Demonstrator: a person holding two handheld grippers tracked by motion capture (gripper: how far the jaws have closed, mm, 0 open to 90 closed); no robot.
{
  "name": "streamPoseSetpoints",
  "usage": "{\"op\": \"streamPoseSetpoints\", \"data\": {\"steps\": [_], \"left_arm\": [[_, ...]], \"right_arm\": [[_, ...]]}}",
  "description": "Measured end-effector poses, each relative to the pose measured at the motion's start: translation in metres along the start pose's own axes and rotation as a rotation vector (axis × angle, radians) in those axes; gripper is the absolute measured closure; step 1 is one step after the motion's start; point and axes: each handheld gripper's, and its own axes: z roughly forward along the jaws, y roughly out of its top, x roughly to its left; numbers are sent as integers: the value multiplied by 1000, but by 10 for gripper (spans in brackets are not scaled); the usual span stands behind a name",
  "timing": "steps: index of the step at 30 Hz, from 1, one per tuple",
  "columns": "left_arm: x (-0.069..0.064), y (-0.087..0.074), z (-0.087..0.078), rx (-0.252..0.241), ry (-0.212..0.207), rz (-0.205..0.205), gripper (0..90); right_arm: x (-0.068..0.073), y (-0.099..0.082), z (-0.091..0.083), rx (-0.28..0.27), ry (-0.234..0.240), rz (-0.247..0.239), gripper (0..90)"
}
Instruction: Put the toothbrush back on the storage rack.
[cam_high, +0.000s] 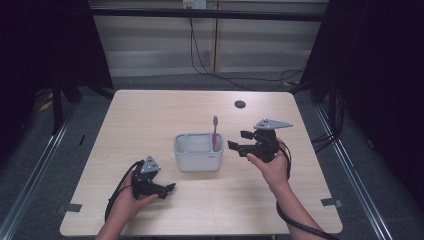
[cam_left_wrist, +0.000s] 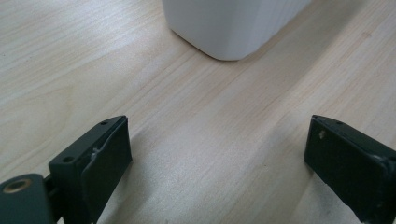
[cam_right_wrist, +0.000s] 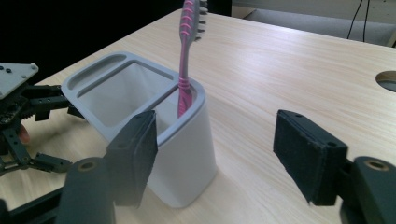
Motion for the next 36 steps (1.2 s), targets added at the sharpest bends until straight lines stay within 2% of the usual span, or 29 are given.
{"op": "streamPoseSetpoints", "data": {"steps": [15, 26, 28, 36], "left_arm": [[0, 0, 0, 1, 0, 1, 68], [0, 0, 0, 0, 1, 1, 68], [0, 0, 0, 0, 1, 1, 68], [0, 0, 0, 0, 1, 0, 68]], "right_arm": [[-10, -16, -15, 53, -3, -58, 212], [-18, -32, -24, 88, 1, -63, 190], [-18, -36, -24, 93, -8, -75, 184], [-22, -53, -27, 124, 8, -89, 160]]}}
